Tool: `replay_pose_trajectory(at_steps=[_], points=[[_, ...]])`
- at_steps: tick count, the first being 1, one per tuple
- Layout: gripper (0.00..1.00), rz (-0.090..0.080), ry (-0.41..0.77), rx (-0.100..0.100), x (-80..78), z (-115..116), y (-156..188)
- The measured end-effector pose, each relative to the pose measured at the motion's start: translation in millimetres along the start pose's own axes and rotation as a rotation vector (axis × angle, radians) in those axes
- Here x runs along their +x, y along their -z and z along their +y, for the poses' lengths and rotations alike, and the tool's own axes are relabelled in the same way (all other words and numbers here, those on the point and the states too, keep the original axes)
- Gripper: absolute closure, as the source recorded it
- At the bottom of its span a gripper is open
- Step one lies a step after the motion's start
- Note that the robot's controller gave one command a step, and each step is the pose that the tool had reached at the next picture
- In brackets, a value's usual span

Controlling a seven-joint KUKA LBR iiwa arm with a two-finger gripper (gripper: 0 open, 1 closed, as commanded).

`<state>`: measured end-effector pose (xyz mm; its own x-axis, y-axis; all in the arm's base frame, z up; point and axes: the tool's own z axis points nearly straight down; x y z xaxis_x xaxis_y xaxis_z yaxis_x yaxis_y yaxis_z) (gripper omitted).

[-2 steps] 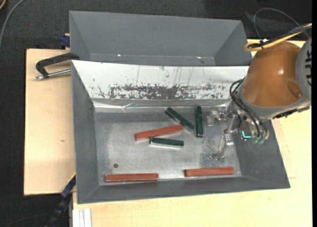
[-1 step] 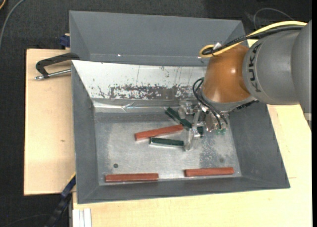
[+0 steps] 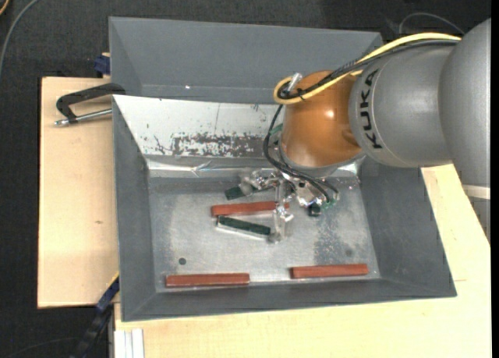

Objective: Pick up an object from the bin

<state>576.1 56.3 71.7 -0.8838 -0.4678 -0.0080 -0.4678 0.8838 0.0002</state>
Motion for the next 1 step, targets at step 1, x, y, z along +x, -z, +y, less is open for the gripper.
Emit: replay_pose_trajectory(at_steps=[1], points=[[1.00,-0.011,-0.003,0.005,-3.2,-2.4,4.4]])
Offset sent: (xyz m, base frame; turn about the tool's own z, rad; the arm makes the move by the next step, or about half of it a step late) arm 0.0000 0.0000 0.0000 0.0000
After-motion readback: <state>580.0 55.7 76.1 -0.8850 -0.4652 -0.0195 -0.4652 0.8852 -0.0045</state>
